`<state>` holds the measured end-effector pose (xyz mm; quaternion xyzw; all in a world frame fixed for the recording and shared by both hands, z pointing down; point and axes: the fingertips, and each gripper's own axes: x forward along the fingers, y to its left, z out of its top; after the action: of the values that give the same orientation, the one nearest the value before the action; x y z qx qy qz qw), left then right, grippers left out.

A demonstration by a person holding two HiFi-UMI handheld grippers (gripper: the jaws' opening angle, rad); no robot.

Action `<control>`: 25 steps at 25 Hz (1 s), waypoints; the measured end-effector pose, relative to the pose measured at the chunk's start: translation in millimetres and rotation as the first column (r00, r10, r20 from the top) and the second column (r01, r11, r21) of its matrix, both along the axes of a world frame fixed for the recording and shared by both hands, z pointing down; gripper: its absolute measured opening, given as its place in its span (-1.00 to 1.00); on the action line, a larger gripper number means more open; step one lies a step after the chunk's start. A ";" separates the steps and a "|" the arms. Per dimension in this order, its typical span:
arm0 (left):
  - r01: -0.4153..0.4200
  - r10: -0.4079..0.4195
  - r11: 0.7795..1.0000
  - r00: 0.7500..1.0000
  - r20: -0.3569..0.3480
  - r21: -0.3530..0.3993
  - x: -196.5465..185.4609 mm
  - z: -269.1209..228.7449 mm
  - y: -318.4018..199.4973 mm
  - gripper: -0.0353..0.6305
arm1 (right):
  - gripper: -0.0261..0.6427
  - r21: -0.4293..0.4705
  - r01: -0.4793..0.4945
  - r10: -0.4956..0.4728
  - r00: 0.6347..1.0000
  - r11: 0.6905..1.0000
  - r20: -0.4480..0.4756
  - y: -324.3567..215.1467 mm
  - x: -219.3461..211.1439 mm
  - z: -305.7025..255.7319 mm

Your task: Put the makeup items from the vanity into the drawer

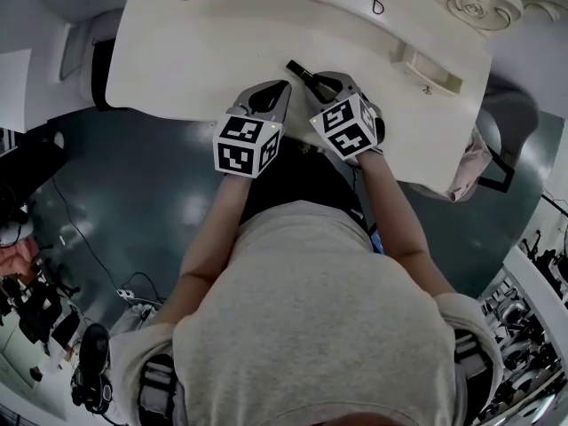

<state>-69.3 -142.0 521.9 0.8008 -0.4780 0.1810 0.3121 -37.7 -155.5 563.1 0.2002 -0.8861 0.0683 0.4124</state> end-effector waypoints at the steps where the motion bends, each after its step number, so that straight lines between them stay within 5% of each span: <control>1: -0.009 0.009 1.000 1.000 0.000 0.002 -0.9 -0.5 -2.5 -0.87 | -0.64 0.005 -0.010 0.010 1.000 1.000 -0.002 -1.1 0.1 -0.8; 12: -0.154 0.154 0.987 0.988 -0.010 0.048 -4.9 -17.7 -22.6 -0.87 | -0.64 0.003 -0.267 0.265 0.957 0.964 0.116 -15.8 7.6 -34.2; 25: -0.355 0.364 0.927 0.930 -0.053 0.122 38.9 -38.7 -33.9 -0.87 | -0.64 0.114 -0.534 0.507 0.838 0.838 0.203 -23.8 71.0 -94.2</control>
<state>-30.4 -175.9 483.2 0.8970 -0.3205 0.1785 0.2465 33.2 -179.3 468.9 0.4613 -0.8315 0.1204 0.2852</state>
